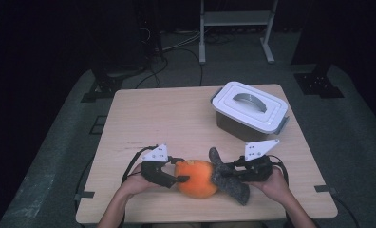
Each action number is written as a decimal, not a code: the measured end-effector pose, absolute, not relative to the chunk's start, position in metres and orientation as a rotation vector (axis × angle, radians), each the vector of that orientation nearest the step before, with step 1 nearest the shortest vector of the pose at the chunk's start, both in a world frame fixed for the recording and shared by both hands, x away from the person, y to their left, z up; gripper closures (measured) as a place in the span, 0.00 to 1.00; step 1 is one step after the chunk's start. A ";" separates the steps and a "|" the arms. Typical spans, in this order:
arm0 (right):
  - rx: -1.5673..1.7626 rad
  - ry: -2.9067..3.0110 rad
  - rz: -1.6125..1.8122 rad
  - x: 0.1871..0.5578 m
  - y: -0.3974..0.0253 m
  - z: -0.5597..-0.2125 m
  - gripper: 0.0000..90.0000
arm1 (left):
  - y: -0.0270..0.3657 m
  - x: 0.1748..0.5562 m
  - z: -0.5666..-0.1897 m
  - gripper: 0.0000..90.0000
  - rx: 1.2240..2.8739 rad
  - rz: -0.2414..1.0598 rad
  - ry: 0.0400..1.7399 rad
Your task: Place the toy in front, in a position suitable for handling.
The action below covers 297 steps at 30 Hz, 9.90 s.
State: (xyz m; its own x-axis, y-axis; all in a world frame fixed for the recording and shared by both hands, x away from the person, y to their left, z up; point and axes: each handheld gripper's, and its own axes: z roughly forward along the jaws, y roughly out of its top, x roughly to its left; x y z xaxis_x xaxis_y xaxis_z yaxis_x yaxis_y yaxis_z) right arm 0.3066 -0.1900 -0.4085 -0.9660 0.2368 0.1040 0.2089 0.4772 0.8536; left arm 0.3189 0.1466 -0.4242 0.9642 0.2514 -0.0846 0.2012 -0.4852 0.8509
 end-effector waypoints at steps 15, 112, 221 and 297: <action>0.404 2.723 1.462 0.307 -0.186 -0.415 0.81 | 0.148 0.320 -0.425 0.37 2.091 0.054 0.328; 0.463 2.627 1.513 0.313 -0.185 -0.414 0.80 | 0.122 0.302 -0.404 0.50 2.070 0.307 0.321; 0.502 2.580 1.517 0.309 -0.179 -0.414 0.80 | 0.131 0.311 -0.396 0.41 2.053 0.190 0.451; 0.412 2.515 1.624 0.299 -0.183 -0.404 0.80 | 0.122 0.306 -0.412 0.43 2.052 0.093 0.322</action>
